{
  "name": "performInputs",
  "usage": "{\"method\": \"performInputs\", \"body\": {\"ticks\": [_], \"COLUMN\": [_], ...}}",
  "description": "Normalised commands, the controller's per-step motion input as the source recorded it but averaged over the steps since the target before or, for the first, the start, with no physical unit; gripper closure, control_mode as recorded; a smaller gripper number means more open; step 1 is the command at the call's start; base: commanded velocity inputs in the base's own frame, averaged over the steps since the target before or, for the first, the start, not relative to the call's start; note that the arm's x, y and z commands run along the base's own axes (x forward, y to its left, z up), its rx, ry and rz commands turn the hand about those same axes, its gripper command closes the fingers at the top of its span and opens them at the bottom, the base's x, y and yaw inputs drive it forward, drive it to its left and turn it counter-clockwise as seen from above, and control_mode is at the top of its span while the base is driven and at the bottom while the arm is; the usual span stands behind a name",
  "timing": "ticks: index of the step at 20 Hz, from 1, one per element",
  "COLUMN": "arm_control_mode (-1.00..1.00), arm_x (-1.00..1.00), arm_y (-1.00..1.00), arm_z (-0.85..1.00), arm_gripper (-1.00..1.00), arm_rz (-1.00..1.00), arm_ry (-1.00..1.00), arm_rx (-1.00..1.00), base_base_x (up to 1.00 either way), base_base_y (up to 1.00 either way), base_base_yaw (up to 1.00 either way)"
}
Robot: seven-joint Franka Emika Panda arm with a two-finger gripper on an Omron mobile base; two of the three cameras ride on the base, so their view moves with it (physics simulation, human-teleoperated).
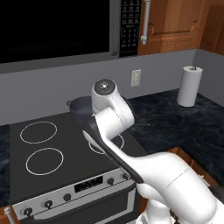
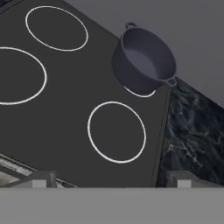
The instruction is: Move the pot and pan from the stove into the sink.
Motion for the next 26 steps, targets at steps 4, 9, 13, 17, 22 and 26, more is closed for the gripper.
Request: {"method": "performInputs", "body": {"ticks": [4, 9, 13, 17, 22, 26], "arm_control_mode": [-1.0, -1.0, -1.0, -1.0, -1.0, -1.0], "arm_x": [0.48, 0.53, 0.59, 0.66, 0.56, 0.47], "arm_y": [-0.03, -0.04, -0.02, 0.0, 0.0, 0.0], "arm_z": [-0.38, -0.29, -0.21, -0.14, -0.13, -0.07], "arm_gripper": [-1.0, -1.0, -1.0, -1.0, -1.0, -1.0], "arm_rz": [0.07, 0.08, 0.07, 0.05, 0.01, 0.0], "arm_ry": [-0.02, -0.05, -0.05, -0.02, 0.0, 0.0], "arm_rx": [-0.04, -0.01, 0.0, 0.0, 0.0, 0.0], "base_base_x": [0.0, 0.0, 0.0, 0.0, 0.0, 0.0], "base_base_y": [0.0, 0.0, 0.0, 0.0, 0.0, 0.0], "base_base_yaw": [0.0, 0.0, 0.0, 0.0, 0.0, 0.0]}}
